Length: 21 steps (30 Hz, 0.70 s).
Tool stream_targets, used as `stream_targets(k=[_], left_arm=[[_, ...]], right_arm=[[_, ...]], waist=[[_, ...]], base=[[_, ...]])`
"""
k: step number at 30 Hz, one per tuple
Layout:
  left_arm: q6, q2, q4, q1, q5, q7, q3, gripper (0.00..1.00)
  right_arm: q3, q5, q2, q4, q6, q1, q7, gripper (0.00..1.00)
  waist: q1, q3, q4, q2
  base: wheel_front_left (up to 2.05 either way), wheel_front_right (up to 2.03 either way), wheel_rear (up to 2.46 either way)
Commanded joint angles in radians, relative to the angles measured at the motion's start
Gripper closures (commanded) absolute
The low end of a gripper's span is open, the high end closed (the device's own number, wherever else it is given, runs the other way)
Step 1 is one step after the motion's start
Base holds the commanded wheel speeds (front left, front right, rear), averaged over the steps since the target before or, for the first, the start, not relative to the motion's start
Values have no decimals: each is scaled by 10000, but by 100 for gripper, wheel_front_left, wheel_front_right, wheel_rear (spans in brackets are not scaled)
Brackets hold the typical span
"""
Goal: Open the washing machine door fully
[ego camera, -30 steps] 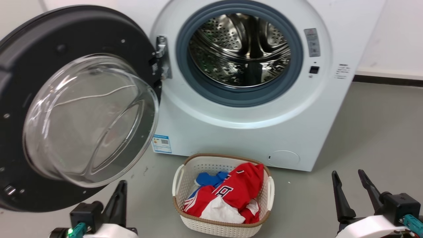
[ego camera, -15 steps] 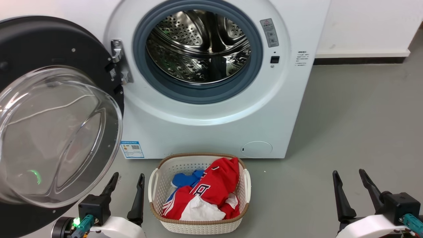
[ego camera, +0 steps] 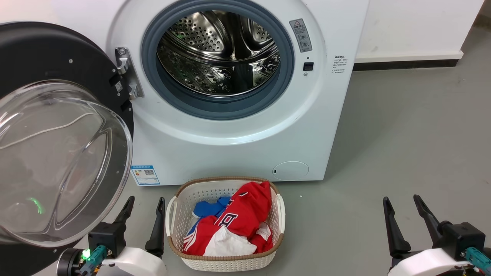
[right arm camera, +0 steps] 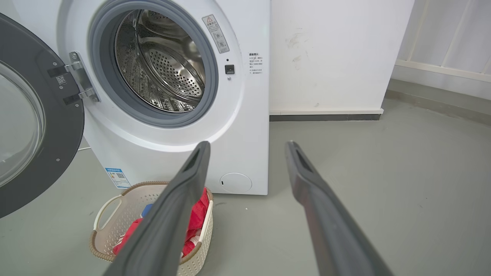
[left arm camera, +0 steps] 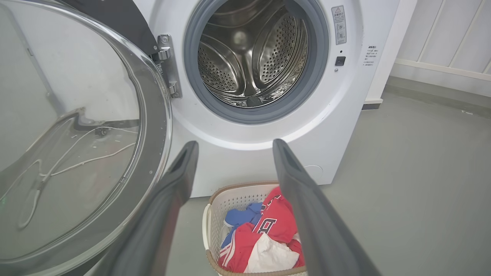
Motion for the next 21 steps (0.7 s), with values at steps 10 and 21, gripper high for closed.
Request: stream_targets(k=[10, 21], left_arm=[[106, 52, -22, -75, -79, -16, -1, 0], [112, -95, 69, 64, -344, 46, 22, 100]], right_arm=[[10, 10, 9, 25, -2, -127, -87, 0], [25, 242, 12, 138, 0, 5, -20, 100]], waist=[[0, 11, 3, -1], [1, 51, 21, -1]], base=[[0, 0, 0], [0, 0, 0]])
